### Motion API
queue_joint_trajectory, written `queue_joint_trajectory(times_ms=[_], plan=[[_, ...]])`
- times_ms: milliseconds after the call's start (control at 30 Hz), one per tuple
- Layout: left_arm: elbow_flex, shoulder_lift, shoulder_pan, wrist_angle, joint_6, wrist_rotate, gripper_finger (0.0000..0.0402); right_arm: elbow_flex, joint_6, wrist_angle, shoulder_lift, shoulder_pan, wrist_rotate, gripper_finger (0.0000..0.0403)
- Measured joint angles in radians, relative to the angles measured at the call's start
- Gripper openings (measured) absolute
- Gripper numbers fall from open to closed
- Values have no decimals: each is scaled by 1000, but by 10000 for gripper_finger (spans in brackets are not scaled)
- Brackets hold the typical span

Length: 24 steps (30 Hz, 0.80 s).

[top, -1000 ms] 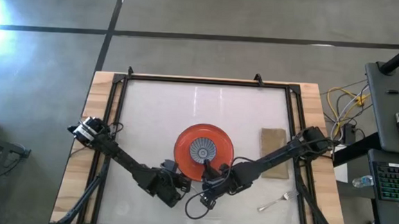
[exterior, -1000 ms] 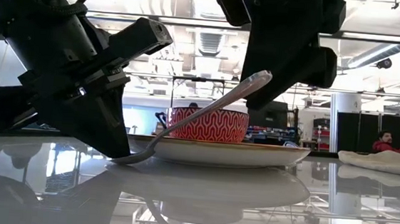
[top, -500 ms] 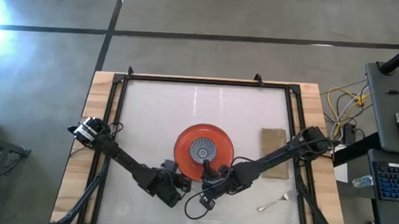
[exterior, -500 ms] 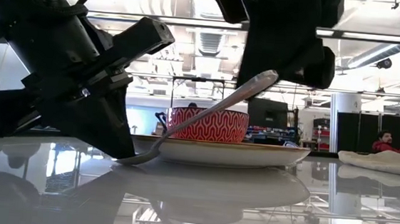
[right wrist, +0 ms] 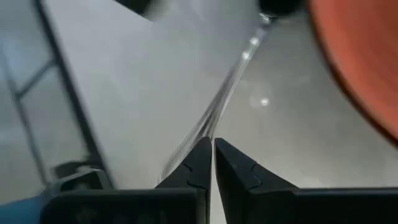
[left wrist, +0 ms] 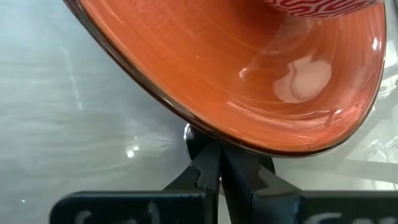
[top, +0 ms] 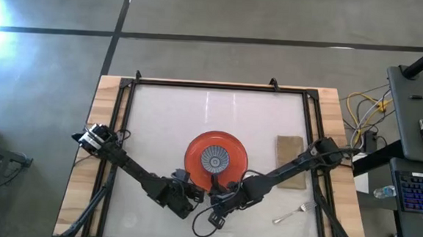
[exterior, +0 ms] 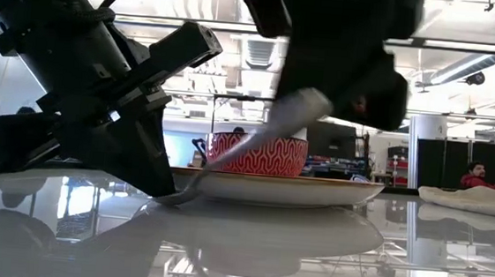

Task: Set table place
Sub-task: Put the spoon into the blue bowl

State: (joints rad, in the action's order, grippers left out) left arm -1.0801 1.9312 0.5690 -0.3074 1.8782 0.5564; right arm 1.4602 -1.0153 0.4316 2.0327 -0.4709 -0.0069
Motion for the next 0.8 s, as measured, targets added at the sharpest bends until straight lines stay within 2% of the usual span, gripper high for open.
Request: queue_joint_trajectory(times_ms=[333,600,800], plan=[[-4,2,0,72,-9,12,0,2,-20,-136,60,-12,-105,13],[-15,-16,23,69,-11,-22,0,2,-5,-187,66,-18,-69,13],[-15,-64,32,27,-110,4,0,2,24,-209,65,-13,-60,13]])
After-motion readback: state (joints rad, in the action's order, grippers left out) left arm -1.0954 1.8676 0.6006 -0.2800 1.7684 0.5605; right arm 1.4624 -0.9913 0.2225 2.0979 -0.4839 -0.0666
